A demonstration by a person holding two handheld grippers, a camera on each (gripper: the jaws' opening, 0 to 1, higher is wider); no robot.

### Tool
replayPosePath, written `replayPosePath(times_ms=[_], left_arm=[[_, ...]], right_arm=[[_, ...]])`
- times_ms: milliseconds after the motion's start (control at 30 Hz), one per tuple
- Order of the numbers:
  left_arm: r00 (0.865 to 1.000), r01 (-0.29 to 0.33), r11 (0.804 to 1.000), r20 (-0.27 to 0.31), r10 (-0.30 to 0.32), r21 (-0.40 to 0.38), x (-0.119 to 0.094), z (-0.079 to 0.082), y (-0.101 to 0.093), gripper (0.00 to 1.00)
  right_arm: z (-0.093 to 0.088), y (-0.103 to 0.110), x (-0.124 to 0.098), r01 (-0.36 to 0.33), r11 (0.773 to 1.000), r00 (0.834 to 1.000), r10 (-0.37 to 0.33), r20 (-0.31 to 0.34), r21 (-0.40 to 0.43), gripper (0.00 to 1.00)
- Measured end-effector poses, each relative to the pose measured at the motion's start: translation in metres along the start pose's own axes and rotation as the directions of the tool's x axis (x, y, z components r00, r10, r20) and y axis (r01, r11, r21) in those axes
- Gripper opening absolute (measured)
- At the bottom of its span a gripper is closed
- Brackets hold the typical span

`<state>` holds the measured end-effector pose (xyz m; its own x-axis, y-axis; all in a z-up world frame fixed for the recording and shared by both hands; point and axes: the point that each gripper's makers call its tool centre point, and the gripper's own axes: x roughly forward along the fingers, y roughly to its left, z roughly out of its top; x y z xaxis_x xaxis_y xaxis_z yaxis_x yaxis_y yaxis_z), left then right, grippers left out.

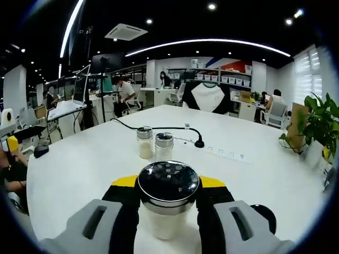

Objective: Rotate the seasoning bottle until the label or dispensing opening points toward the visible target arrow and the bottle remains upright within the marked orientation range

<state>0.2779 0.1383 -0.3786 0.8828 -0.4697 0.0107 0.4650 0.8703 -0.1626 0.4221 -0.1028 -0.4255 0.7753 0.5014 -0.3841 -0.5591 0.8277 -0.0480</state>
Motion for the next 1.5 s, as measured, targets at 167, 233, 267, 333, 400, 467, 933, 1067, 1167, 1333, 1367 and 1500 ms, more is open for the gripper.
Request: replayPosePath(times_ms=[167,233,267,333,400,467,933,1067,1167,1333,1367,1500], left_arm=[[1.000,-0.008,1.000,-0.007,0.008,0.007,-0.002,-0.002,0.000,0.89],[1.000,-0.009,1.000,-0.009,0.009,0.010,-0.002,-0.002,-0.001,0.89],[1.000,-0.008,1.000,-0.009,0.008,0.012,-0.002,-0.001,-0.001,0.89],[1.000,-0.007,1.000,-0.009,0.008,0.015,-0.002,-0.001,-0.002,0.89],[1.000,-0.007,1.000,-0.014,0.007,0.022,-0.002,-0.002,-0.003,0.89],[1.000,-0.008,1.000,-0.018,0.009,0.024,-0.002,-0.002,-0.003,0.89],[1.000,0.002,1.000,-0.020,-0.002,0.022,0.001,-0.004,-0.006,0.89],[1.000,0.009,1.000,-0.019,-0.008,0.019,0.003,-0.004,-0.007,0.89],[1.000,0.019,1.000,-0.021,-0.018,0.020,0.006,-0.005,-0.010,0.89],[0.999,0.038,0.999,-0.026,-0.038,0.016,0.015,-0.008,-0.015,0.89],[0.999,0.044,0.999,-0.027,-0.044,0.017,0.017,-0.008,-0.016,0.89],[0.998,0.064,0.998,-0.023,-0.063,0.022,0.027,-0.007,-0.023,0.89]], right_arm=[[-0.005,0.004,0.000,-0.028,1.000,1.000,0.028,-0.004,-0.005,0.40],[-0.007,0.004,0.001,-0.035,0.999,0.999,0.035,-0.007,-0.002,0.40],[-0.008,0.006,0.002,-0.043,0.999,0.999,0.043,-0.005,-0.013,0.40],[-0.009,0.007,0.003,-0.053,0.998,0.999,0.053,-0.007,-0.037,0.40],[-0.010,0.008,0.004,-0.055,0.997,0.998,0.055,-0.009,-0.045,0.40],[-0.010,0.008,0.004,-0.059,0.997,0.998,0.058,-0.010,-0.050,0.40],[-0.013,0.007,0.002,-0.059,0.997,0.998,0.057,-0.041,-0.054,0.40],[-0.006,0.008,-0.004,-0.058,0.997,0.998,0.057,-0.015,-0.055,0.40],[0.005,0.004,-0.013,-0.031,0.995,0.999,0.033,0.017,-0.094,0.43],[0.041,-0.003,-0.047,-0.022,0.997,0.980,0.036,0.196,-0.076,0.44],[0.045,-0.007,-0.052,-0.010,0.996,0.974,0.030,0.226,-0.088,0.44],[0.037,-0.017,-0.067,-0.010,0.998,0.968,0.025,0.251,-0.058,0.44]])
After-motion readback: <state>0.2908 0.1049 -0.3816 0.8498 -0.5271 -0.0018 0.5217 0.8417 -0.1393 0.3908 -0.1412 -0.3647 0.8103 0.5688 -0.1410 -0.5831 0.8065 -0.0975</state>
